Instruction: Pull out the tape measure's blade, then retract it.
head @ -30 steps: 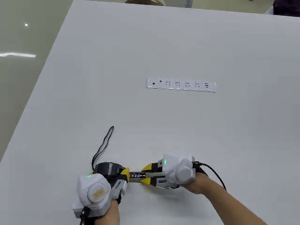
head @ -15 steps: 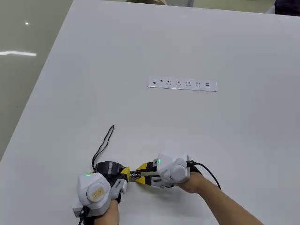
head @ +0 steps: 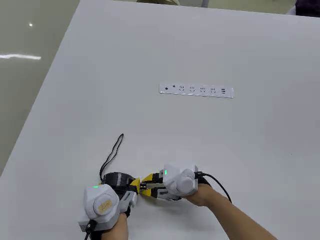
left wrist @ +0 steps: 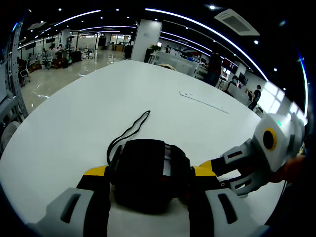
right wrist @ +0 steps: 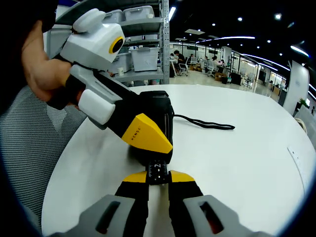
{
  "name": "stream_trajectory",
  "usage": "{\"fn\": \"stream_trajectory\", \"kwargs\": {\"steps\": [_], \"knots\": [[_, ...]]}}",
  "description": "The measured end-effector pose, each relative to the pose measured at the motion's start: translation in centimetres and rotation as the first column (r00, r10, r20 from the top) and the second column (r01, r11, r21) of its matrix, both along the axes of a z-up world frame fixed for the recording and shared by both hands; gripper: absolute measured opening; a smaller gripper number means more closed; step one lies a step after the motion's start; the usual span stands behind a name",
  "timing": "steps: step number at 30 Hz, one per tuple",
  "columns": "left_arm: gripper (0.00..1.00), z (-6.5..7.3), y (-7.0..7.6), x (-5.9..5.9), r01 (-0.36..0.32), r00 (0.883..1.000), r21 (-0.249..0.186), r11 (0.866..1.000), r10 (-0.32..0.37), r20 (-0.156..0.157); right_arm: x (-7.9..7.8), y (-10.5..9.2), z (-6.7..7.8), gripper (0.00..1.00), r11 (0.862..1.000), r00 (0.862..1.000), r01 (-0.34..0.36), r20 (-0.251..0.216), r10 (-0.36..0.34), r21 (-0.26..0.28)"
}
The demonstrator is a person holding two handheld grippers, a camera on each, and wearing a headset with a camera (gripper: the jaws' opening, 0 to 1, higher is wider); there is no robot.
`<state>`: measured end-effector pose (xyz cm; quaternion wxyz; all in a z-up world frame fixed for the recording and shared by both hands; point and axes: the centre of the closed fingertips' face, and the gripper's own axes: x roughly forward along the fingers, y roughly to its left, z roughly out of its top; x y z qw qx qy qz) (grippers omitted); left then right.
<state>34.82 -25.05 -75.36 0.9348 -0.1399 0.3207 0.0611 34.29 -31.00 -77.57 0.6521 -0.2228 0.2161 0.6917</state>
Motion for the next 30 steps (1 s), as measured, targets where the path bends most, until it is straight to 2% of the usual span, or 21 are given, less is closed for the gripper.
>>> {"fn": "stream_trajectory", "kwargs": {"steps": [15,30], "knots": [[0.61,0.0,0.1,0.0,-0.002,1.0,-0.011,1.0,0.002,0.0,-0.1,1.0,0.1,0.13,1.0,1.0,-0.014,0.003,0.014,0.016],[0.62,-0.1,0.1,0.0,0.002,1.0,-0.009,1.0,-0.002,-0.001,-0.2,1.1,-0.1,0.14,0.998,0.999,-0.053,0.01,0.053,0.026]]}}
